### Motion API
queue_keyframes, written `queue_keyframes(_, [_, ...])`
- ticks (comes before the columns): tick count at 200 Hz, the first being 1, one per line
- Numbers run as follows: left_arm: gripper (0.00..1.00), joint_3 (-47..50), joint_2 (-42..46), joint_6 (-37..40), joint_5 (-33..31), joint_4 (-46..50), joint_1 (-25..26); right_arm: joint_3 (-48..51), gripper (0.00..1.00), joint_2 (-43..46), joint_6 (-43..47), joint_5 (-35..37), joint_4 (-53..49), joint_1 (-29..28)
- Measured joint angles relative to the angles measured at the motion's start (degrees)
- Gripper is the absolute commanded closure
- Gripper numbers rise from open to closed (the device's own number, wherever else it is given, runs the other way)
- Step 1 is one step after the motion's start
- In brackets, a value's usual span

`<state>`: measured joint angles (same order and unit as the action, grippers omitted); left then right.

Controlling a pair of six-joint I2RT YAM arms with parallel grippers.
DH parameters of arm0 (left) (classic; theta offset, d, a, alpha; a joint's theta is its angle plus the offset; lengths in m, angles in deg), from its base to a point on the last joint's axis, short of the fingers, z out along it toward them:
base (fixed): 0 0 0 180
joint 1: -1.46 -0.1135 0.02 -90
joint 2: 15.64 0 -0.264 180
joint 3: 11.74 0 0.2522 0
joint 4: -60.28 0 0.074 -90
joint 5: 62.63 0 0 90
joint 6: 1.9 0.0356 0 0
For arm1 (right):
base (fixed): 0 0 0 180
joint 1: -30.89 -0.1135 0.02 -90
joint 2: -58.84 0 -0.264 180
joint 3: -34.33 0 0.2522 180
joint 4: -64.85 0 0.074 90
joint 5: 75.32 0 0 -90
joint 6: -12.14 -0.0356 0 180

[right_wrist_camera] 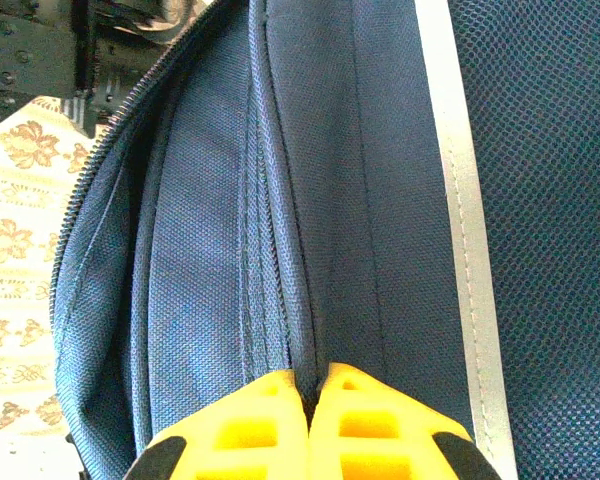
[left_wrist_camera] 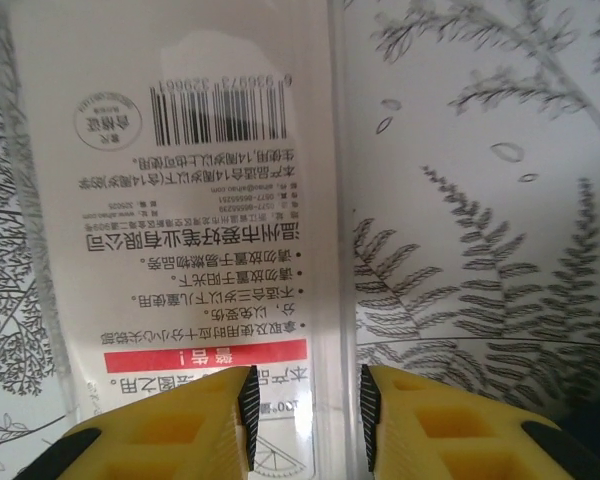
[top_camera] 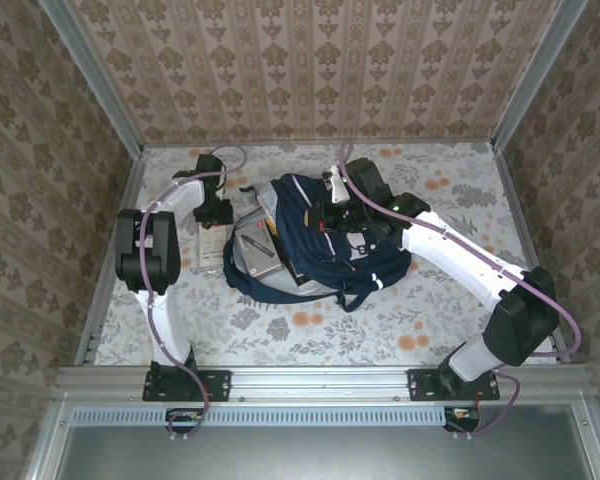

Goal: Pack books, pencil case, and school supplies into a backpack

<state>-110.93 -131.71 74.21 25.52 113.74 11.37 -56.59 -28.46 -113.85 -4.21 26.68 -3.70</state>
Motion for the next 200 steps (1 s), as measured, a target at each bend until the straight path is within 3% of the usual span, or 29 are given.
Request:
queue_keyframes(42, [0.59, -2.86, -2.69, 0.31, -2.78, 1.68, 1.64, 0.0, 0.99, 0.0, 0.0, -0.31, 0.02, 0.31])
queue_keyframes(81, [0.49, -3.41, -3.93, 0.72, -4.44, 1.64, 2.84, 0.0, 0.99, 0.0, -0.02, -0.87, 0.02, 0.59])
queue_keyframes(117, [0.47, -3.82, -4.35, 0.74, -5.55, 2.12, 3.19, 0.0, 0.99, 0.0, -0.02, -0.92, 0.0, 0.7])
queue_keyframes(181, [0.74, -5.46, -5.64, 0.55, -8.94, 4.13, 3.32, 0.0, 0.99, 0.0, -0.04, -0.94, 0.0, 0.7])
queue_keyframes(194, [0.81, -5.79, -5.81, 0.28, -8.98, 4.52, 3.19, 0.0, 0.99, 0.0, -0.04, -0.96, 0.0, 0.7])
queue_keyframes(200, [0.89, -5.79, -5.81, 0.13, -9.31, 4.7, 3.06, 0.0, 0.99, 0.0, -0.04, -0.96, 0.0, 0.7])
